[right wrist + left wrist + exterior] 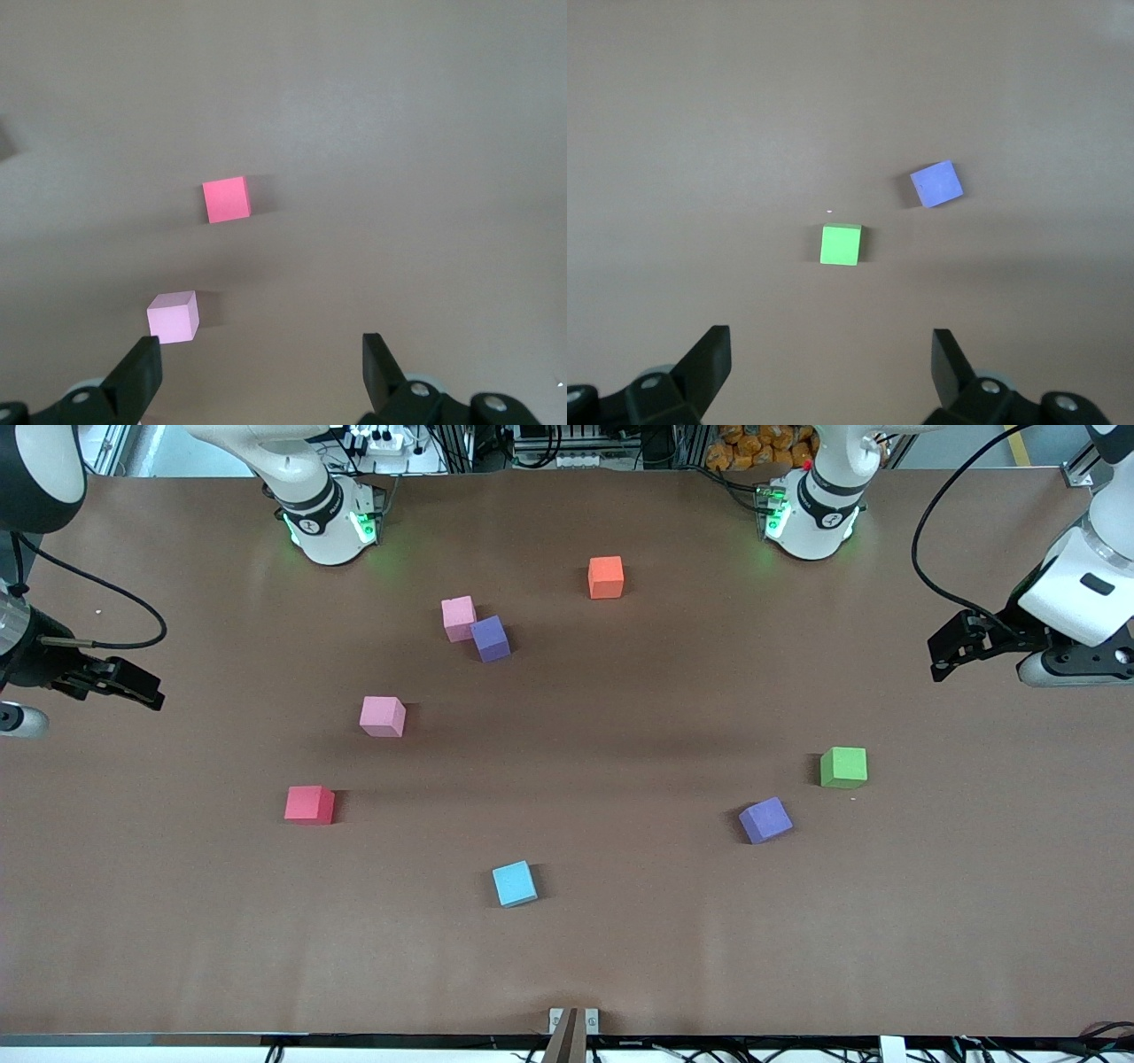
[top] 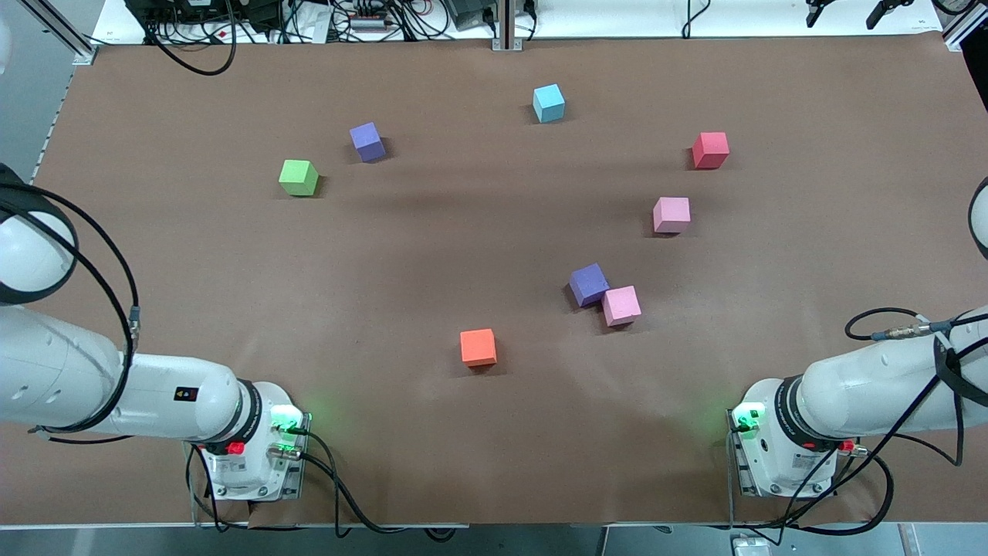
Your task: Arrange blocks into number 1
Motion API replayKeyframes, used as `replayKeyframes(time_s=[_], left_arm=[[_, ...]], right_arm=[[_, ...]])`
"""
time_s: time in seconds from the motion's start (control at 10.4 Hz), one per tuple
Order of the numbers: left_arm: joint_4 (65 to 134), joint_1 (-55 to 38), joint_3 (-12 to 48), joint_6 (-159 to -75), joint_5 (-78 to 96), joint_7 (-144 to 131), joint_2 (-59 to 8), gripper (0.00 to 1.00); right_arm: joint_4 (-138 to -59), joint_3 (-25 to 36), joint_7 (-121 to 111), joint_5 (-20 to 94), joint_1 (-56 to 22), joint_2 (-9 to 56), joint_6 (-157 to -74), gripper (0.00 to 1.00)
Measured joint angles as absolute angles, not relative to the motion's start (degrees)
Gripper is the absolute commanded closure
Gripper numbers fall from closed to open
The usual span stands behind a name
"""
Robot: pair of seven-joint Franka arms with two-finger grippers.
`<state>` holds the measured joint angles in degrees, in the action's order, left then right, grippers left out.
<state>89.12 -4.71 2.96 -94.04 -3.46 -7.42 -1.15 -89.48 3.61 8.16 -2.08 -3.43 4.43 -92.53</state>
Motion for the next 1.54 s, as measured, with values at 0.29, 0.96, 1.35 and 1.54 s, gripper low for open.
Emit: replayKeyframes(time_s=[0.29, 0.96, 1.35, 1.54], left_arm=[[89.45, -4.76, 2.15, -94.04, -2.47, -6.79, -1.94, 0.0], [90.09, -5.31, 3.59, -93.87, -2.31, -6.73, -2.35, 0.0], [93.31, -5.97, 13.9, -93.98, -1.18, -11.87, -2.42, 0.0], [94.17, -6.47, 19.79, -94.29, -1.0, -19.47, -2.79, 0.0]], right_arm=[[-89.48, 3.6, 8.17, -2.08, -3.43, 4.43, -90.59, 0.0], [-89.57, 3.46, 8.18, -2.08, -3.44, 4.48, -90.29, 0.0], [-89.78, 3.39, 8.19, -2.05, -3.44, 5.15, -90.3, 0.0], [-89.98, 3.38, 8.19, -1.9, -3.43, 7.51, -91.4, 0.0]])
